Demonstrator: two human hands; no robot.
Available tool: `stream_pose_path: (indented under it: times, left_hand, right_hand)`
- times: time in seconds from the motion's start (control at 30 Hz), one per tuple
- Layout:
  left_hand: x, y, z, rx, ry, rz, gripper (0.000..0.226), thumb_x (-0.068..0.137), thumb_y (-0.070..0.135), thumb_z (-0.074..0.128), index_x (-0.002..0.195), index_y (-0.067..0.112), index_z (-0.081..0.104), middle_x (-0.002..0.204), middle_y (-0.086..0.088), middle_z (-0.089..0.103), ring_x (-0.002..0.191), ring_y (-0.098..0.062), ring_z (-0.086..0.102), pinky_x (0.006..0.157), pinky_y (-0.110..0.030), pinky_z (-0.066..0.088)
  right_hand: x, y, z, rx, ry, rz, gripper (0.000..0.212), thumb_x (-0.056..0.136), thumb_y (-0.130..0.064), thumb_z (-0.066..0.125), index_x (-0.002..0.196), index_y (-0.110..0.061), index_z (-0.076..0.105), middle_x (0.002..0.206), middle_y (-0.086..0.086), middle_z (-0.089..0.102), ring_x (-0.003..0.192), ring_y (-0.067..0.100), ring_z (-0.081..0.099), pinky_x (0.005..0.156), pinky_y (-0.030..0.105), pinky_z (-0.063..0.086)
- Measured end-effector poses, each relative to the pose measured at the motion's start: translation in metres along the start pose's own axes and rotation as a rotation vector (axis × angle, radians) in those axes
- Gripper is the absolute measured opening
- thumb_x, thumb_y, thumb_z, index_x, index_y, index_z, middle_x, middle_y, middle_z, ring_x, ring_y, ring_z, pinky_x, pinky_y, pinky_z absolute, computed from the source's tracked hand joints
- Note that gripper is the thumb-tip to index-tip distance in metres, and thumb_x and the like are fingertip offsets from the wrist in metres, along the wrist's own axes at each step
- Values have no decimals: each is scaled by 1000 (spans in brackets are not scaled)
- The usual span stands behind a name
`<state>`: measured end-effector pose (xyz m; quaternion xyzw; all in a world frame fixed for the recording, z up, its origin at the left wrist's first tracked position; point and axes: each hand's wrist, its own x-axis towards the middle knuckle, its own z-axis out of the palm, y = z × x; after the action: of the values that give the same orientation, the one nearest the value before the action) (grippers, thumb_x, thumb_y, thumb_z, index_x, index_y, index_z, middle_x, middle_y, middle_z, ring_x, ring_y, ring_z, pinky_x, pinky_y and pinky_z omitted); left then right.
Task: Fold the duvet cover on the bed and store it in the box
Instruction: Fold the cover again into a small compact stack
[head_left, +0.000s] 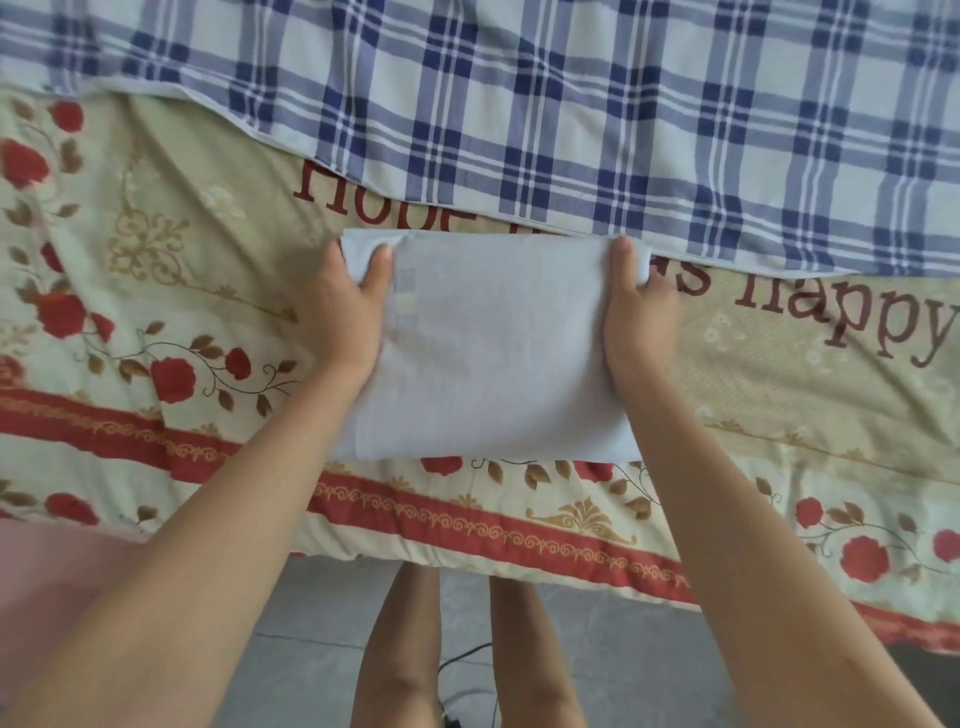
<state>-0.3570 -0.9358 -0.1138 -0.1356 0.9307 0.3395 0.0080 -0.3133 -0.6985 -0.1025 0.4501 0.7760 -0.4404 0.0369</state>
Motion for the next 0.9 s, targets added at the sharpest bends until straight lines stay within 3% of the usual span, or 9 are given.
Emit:
stream_pose_path:
  times: [0.07,0.13,0.23,0.3,0.37,0.47,0.57,0.7,0.9]
  left_hand:
    - [-7,7,0,173,60,-23,46,93,46,49,118,7,50,105,-5,62,83,-19,59,67,-28,42]
    - [-16,22,-8,327,150,6,51,92,38,51,132,8,42,127,-12,52,108,-27,55,89,-37,41]
    - [-52,48,-14,402,0,344,57,92,30,48,144,14,33,151,-14,26,140,-29,24,113,-48,12]
    - [-85,55,-1,478,-245,540,60,94,43,38,149,20,27,158,-8,11,146,-30,7,114,-56,4]
    - [-106,50,16,595,-364,536,65,96,52,24,152,23,13,160,-4,2,146,-32,2,110,-64,9]
    - [-103,38,36,672,-365,518,67,95,56,16,152,25,-1,160,-1,-5,146,-33,-2,107,-69,8]
    - [-89,31,46,656,-349,539,69,94,54,27,152,27,2,160,0,-3,146,-32,-3,106,-71,5]
    - [-94,32,42,677,-387,535,69,94,54,28,152,27,3,160,0,-1,146,-33,-1,104,-72,7]
    - [-59,10,10,727,-259,454,67,94,54,21,152,29,-3,160,1,-5,146,-33,-4,105,-73,5]
  right_hand:
    - [-3,4,4,-62,66,-12,56,90,-66,38,63,-17,36,59,-6,42,53,10,40,53,26,36]
    - [-8,4,4,-115,108,-5,55,91,-65,37,64,-18,37,60,-7,44,54,9,44,54,26,36]
    - [-9,-5,5,-135,134,39,51,91,-64,36,87,-16,52,74,-8,55,75,16,59,71,33,44]
    - [-12,-11,8,-281,279,-100,39,95,-48,42,117,-16,50,110,-2,58,109,23,54,97,39,37]
    - [-26,-16,9,-457,349,-416,45,91,-20,42,136,-18,40,142,5,42,137,25,32,117,42,10]
    - [-37,1,18,-693,86,-813,52,96,-20,38,147,-28,32,155,-2,28,146,22,14,117,40,-12]
    - [-16,15,31,-774,-16,-748,50,99,-35,28,149,-33,24,157,-5,21,147,22,8,116,48,-9]
    - [-19,13,34,-822,-88,-734,52,99,-37,21,151,-32,18,159,-3,18,147,25,6,116,53,-7]
    - [-49,19,4,-877,-38,-741,67,94,-31,37,153,-17,6,160,3,1,147,25,-3,114,52,-12]
